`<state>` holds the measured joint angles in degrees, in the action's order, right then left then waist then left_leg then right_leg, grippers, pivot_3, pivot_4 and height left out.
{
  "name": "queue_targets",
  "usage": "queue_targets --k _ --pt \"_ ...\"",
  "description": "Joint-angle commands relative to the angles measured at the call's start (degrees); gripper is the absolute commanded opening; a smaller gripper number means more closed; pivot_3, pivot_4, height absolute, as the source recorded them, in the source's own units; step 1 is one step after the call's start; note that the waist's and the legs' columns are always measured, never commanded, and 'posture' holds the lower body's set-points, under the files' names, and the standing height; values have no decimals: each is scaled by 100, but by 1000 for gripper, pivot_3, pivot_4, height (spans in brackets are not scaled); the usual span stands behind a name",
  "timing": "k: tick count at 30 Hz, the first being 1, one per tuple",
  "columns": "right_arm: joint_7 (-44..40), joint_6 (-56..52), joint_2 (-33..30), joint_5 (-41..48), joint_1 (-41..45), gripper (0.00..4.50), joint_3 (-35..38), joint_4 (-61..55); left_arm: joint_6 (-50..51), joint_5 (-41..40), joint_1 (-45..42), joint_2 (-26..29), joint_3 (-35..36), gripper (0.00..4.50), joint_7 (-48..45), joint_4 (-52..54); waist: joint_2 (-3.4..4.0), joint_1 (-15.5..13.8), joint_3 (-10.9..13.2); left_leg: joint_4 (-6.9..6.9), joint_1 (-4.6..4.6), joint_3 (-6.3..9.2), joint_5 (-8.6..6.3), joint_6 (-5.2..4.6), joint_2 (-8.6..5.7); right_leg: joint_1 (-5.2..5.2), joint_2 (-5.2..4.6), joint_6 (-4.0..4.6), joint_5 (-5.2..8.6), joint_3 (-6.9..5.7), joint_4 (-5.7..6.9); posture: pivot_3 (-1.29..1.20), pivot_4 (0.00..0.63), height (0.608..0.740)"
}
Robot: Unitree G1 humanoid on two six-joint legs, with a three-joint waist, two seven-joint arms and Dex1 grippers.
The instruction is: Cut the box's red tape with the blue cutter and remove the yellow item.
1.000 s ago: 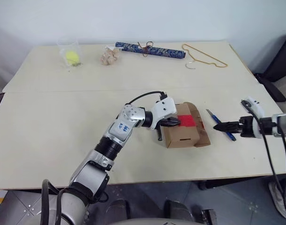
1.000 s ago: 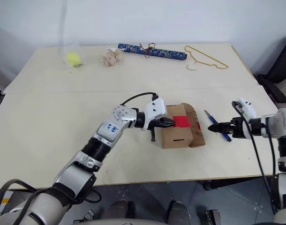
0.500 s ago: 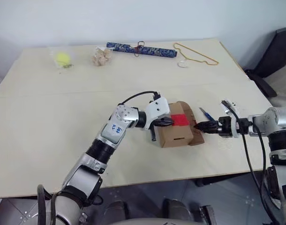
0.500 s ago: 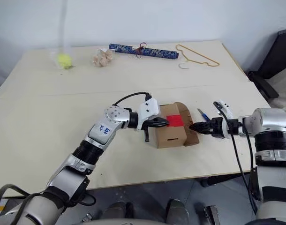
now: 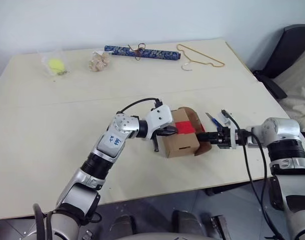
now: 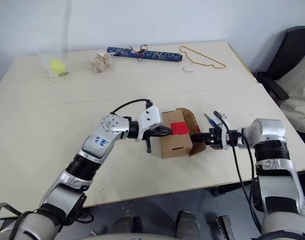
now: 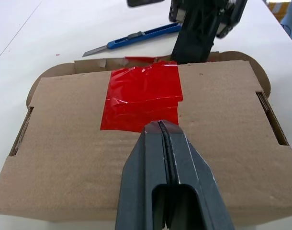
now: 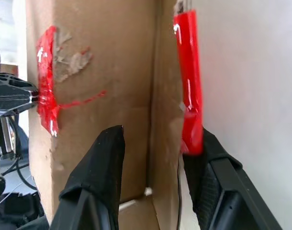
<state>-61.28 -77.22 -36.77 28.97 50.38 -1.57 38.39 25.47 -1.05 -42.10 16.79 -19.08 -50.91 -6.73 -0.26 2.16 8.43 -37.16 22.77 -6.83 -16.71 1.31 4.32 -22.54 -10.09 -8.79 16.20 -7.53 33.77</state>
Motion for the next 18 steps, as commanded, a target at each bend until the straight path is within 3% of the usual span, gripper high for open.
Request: queue_targets --k 1,5,8,12,18 --pt "-254 261 217 -142 193 1914 -355 223 502 147 504 216 -401 0 -165 -256 -1 19 0 0 -4 -4 -2 3 6 1 6 1 0 6 0 0 150 740" --pt "-416 551 336 -386 322 1914 -599 487 552 134 551 260 -398 0 -156 -166 -4 53 -3 2 -39 -14 -14 23 35 12 42 18 9 29 7 0 150 740" --pt "-380 826 488 -624 387 1265 -733 701 560 129 576 271 -396 0 -144 -130 -5 84 -4 2 -51 -15 -16 30 41 14 52 25 13 39 13 0 150 740" --pt "-246 957 593 -716 435 38 -540 743 522 124 574 249 -395 0 -132 -159 -26 100 -19 1 -60 -25 -17 31 43 13 53 25 13 52 19 0 150 740" --pt "-45 568 401 -529 442 38 -114 73 410 79 571 111 -342 0 -41 -300 -30 80 -22 -5 -60 -26 -20 35 46 10 56 27 14 60 23 0 150 740"
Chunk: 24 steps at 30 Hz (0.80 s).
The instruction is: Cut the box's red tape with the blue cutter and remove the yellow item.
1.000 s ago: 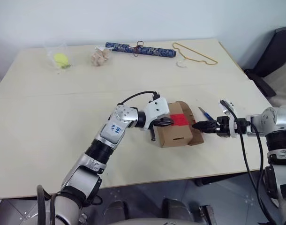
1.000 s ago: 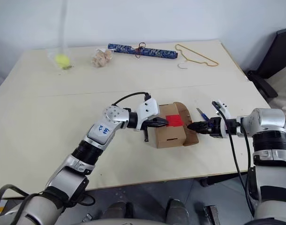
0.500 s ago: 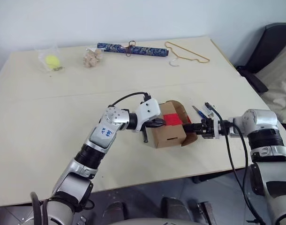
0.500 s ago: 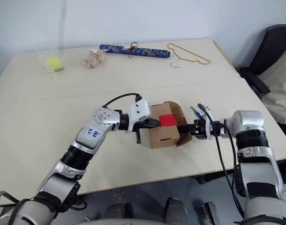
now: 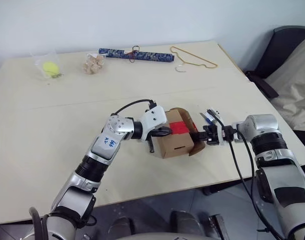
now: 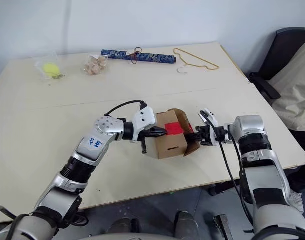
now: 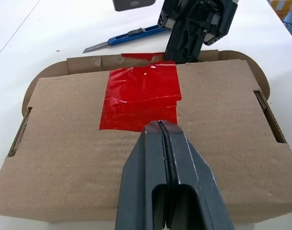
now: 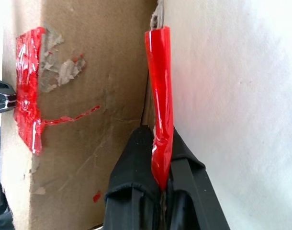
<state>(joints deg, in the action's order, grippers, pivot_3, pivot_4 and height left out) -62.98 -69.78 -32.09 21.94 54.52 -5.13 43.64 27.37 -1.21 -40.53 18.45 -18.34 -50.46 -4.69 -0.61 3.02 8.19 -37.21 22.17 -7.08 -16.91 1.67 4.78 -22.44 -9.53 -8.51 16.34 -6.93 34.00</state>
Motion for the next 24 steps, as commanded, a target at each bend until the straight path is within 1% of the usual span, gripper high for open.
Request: queue_targets --k 1,4,7,10,11,12,13,17,22,24 --pt "139 -315 -158 223 22 38 291 -668 184 94 412 -88 -397 0 -55 -544 14 -34 7 0 0 0 0 0 0 -1 0 0 0 0 0 0 150 740" --pt "187 -789 -466 399 8 38 433 -1359 27 83 390 -227 -319 0 51 -706 37 -138 21 -4 8 -2 0 0 -1 -6 0 0 0 3 -1 0 150 740" --pt "166 -1240 -873 591 30 38 408 -2022 -148 18 367 -445 -216 0 186 -899 53 -273 31 -8 23 -1 -1 0 -2 -20 0 0 0 3 0 0 150 740" --pt "139 -1780 -1517 736 281 38 101 -2842 -485 -83 372 -770 -91 0 330 -1145 70 -446 39 -27 55 3 -6 -4 -3 -38 -1 -1 -1 -1 -4 0 150 740" --pt "165 -1917 -1653 766 375 38 19 -2996 -570 -105 369 -866 -72 0 369 -1216 75 -464 40 -56 89 7 -16 -9 -3 -61 -1 -4 -2 -1 -1 0 150 740" --pt "170 -1972 -1747 786 424 38 -35 -3049 -628 -108 349 -946 -70 0 405 -1289 74 -469 41 -79 121 5 -24 -15 -3 -89 -2 -7 -4 3 10 0 150 740" --pt "177 -2006 -1853 785 507 38 -117 -3092 -695 -104 318 -1059 -64 0 475 -1377 72 -487 42 -90 132 5 -27 -18 -3 -96 -2 -10 -6 3 11 0 150 740" --pt "235 -2136 -2177 775 849 38 -461 -3268 -946 -132 194 -1442 47 0 702 -1675 68 -506 43 -109 137 2 -32 -27 -6 -90 -4 -13 -17 4 -13 0 150 740" --pt "407 -2215 -2384 699 1220 38 -849 -3389 -1339 -150 -5 -1819 187 0 951 -2102 67 -500 46 -130 145 0 -36 -33 -5 -98 -7 -12 -17 5 -14 0 150 740" --pt "450 -2194 -2473 668 1385 38 -1028 -3410 -1555 -130 -136 -1990 227 0 1063 -2365 63 -500 54 -142 183 7 -35 -33 -4 -131 -7 -14 -18 1 3 0 150 740"
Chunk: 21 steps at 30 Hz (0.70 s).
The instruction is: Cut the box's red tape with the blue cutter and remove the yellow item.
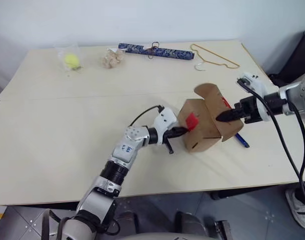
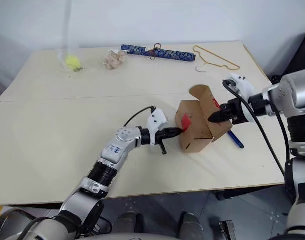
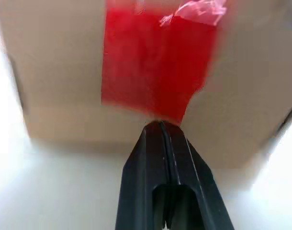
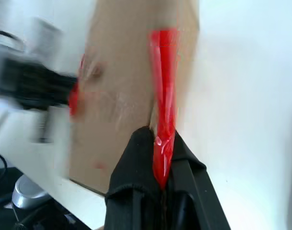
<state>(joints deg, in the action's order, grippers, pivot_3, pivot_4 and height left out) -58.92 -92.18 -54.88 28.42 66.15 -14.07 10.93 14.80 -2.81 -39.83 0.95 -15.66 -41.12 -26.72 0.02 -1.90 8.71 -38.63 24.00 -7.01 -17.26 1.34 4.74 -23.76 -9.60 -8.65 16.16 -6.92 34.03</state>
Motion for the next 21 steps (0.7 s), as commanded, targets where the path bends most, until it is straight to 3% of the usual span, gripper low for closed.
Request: queue_targets --k 1,10,21 --pt "81 71 -225 -16 314 38 -245 -160 -407 25 -278 -321 6 0 194 -291 1 -9 2 -8 21 6 0 0 0 -14 0 -1 -2 -4 17 0 150 740" --pt "464 17 -78 -94 489 38 -487 -9 -1004 -48 -595 -520 352 0 467 -802 -1 52 22 -2 24 -3 -7 -7 0 -20 0 -6 -4 -7 8 0 150 740" --pt "1005 -32 184 -92 470 38 -280 79 -533 -203 -427 -26 468 0 -42 -160 0 75 22 -11 20 -4 -7 -7 1 -20 0 -6 -4 -6 23 0 150 740"
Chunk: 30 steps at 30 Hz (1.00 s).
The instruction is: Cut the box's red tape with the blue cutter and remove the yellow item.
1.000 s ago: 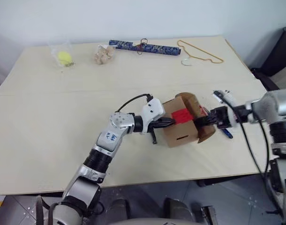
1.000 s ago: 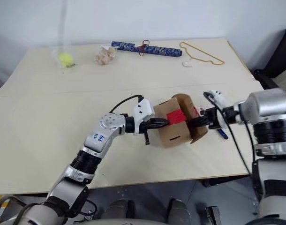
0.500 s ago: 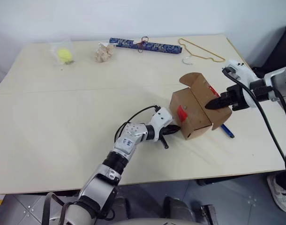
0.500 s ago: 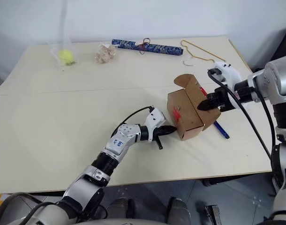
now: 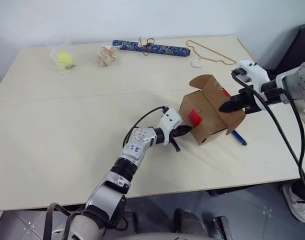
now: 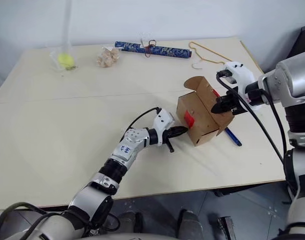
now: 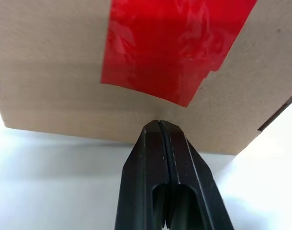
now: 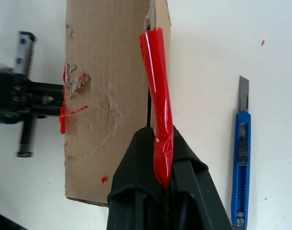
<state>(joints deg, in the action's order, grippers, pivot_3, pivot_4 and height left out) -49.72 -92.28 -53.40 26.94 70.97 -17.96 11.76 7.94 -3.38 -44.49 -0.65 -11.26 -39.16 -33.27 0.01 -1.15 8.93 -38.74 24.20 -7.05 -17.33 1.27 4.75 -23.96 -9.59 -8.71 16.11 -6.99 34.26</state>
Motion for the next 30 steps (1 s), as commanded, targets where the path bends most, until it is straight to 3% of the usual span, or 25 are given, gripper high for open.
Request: queue_targets --k 1,7,10,19,30 --pt "105 -22 39 69 -8 38 112 -8 213 -165 61 188 16 0 -302 586 0 0 0 -2 0 0 0 0 0 0 0 0 0 0 3 0 150 740" --pt "318 -22 145 84 81 38 173 -18 878 -746 146 660 25 0 -1207 1751 0 -1 0 -12 0 1 0 0 0 0 0 0 0 3 17 0 150 740" --pt "465 -22 243 112 108 38 260 -11 1110 -1149 -110 579 156 0 -1388 2123 1 -1 1 -15 0 0 0 0 1 -1 0 0 0 4 22 0 150 740" --pt "836 -22 432 387 40 38 367 -41 491 -755 -1161 -221 33 0 -802 737 0 -9 1 -24 -3 2 -1 -1 0 8 0 -3 -2 4 21 0 150 740" --pt "1197 -22 336 922 -111 38 476 -145 223 -105 -1133 -128 -157 0 -290 111 0 44 2 -19 -3 0 -1 -1 0 4 1 -3 -2 5 21 0 150 740"
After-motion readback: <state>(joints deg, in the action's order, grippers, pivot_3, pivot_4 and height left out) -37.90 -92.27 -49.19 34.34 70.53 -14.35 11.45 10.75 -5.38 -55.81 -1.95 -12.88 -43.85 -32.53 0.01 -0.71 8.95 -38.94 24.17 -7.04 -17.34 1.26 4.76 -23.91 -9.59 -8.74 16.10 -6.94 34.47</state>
